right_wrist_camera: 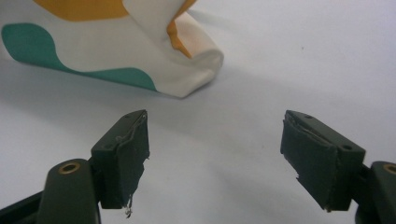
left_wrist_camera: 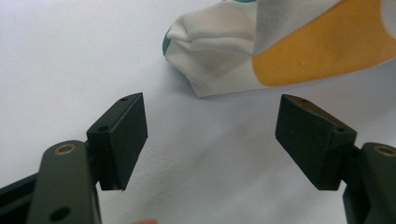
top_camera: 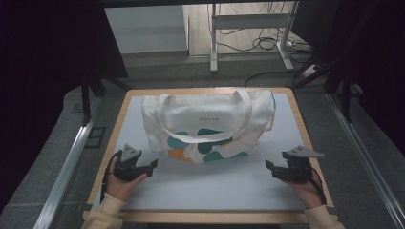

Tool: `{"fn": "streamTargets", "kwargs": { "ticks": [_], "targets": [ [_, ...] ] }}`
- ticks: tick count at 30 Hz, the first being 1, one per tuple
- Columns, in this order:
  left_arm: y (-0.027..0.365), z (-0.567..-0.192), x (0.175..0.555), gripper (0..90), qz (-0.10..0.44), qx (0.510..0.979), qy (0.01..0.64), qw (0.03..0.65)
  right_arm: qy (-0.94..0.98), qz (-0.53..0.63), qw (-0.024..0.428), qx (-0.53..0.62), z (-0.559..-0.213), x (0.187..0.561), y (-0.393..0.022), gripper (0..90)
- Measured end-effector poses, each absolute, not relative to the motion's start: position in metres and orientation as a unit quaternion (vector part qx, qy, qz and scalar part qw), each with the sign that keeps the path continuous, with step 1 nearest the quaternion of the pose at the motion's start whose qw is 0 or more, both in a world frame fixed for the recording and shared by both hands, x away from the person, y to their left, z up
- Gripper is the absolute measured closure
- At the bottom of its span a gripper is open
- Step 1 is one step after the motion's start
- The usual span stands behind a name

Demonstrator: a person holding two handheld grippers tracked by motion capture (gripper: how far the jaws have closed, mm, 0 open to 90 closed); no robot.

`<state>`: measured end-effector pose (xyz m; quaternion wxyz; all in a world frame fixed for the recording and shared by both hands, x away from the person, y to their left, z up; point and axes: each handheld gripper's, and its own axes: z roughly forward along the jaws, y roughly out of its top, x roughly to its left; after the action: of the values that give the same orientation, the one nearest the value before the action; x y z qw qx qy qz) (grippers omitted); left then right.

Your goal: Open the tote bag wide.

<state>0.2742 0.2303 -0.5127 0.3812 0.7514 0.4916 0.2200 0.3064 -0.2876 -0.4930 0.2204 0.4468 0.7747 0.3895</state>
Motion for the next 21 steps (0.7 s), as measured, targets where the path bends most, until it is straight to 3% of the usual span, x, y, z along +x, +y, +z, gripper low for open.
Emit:
{"fn": "streamTargets", "kwargs": {
  "ticks": [12, 21],
  "targets": [
    [0.232, -0.511, 0.275, 25.0, 0.211, 0.749, 0.494, 0.387, 0.775, 0.389, 0.224, 0.445, -0.493, 0.306, -0.286, 25.1],
    [0.23, -0.484, 0.265, 24.9, 0.217, 0.745, 0.471, 0.419, 0.76, 0.418, 0.228, 0.442, -0.471, 0.309, -0.287, 28.5]
  ]
}}
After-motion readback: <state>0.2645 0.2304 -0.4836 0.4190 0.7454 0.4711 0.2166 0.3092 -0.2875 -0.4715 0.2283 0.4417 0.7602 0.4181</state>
